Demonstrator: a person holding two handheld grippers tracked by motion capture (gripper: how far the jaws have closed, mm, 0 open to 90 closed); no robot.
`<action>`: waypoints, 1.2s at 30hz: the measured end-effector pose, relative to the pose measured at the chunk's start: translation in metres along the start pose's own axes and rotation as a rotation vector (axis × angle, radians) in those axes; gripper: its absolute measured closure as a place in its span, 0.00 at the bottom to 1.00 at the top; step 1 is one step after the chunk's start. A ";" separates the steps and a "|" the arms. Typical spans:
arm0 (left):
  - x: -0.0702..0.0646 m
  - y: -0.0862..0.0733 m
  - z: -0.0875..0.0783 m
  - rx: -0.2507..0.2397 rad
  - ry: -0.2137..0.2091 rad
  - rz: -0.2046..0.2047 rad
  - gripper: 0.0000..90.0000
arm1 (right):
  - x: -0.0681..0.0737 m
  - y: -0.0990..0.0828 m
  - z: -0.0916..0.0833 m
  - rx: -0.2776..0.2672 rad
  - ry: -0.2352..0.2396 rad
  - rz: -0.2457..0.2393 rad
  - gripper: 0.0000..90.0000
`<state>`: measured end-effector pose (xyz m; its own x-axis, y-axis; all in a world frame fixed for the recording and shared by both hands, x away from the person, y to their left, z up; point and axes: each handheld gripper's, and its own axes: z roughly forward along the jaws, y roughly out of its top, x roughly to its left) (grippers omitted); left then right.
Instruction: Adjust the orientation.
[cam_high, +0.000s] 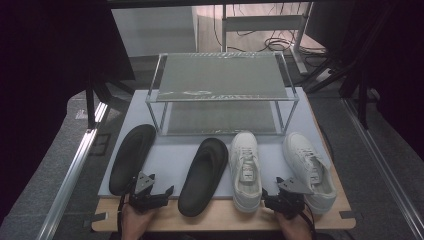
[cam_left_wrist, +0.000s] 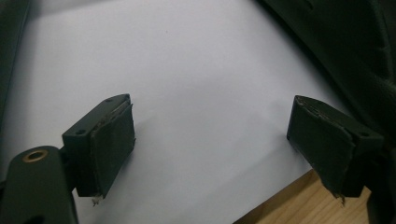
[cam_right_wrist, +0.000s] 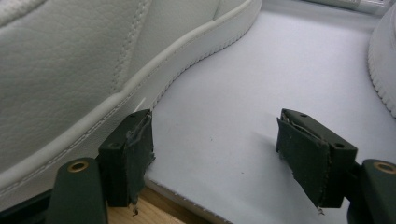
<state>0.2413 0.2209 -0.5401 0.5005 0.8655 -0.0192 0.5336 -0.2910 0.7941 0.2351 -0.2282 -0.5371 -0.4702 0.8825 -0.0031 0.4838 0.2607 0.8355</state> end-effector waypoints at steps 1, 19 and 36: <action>0.000 0.000 0.000 0.000 0.000 0.000 0.16 | 0.000 0.000 0.000 0.000 0.000 0.001 0.30; -0.002 0.001 0.001 0.000 0.014 -0.021 0.15 | 0.000 0.000 0.000 0.001 0.008 0.001 0.29; -0.002 0.001 0.000 0.000 0.010 -0.022 0.17 | 0.000 0.000 0.000 0.002 0.011 0.003 0.28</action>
<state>0.2410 0.2192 -0.5391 0.4821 0.8756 -0.0305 0.5443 -0.2720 0.7936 0.2355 -0.2284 -0.5371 -0.4765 0.8792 0.0057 0.4867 0.2583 0.8345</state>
